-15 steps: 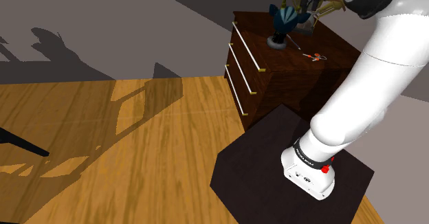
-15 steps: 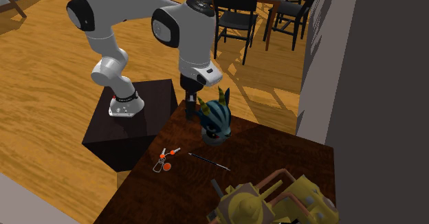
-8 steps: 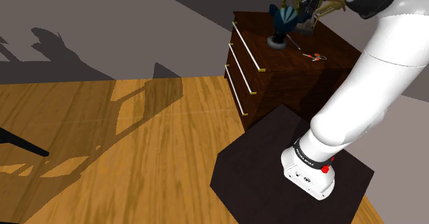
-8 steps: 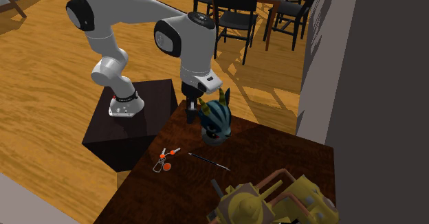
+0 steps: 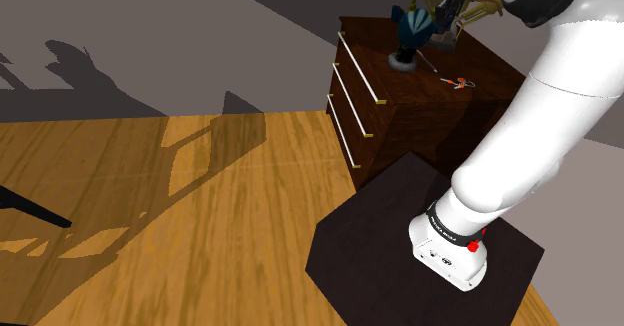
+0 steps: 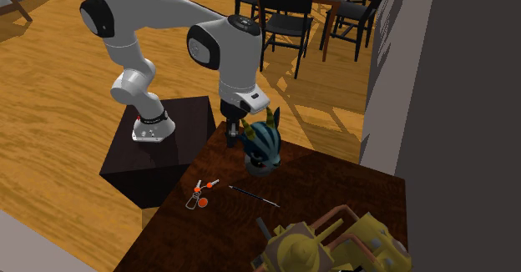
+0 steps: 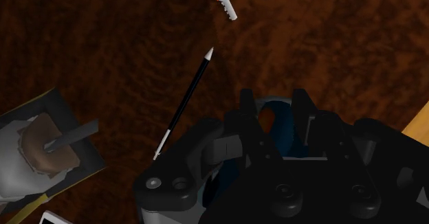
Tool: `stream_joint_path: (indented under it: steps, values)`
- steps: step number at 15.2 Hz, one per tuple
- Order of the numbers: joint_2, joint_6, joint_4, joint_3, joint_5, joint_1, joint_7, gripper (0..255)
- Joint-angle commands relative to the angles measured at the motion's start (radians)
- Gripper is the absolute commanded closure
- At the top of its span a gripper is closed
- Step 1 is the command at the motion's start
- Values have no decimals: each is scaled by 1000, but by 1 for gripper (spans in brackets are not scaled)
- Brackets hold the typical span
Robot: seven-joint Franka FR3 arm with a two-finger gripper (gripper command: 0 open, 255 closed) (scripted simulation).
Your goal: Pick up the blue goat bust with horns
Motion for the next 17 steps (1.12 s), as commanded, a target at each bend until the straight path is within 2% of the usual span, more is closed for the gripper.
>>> stream_joint_path:
  steps: [1, 17]
  values:
    - [4, -4, 6, 0, 2, -1, -3, 255]
    - [56, -221, 274, -8, 28, -26, -54, 255]
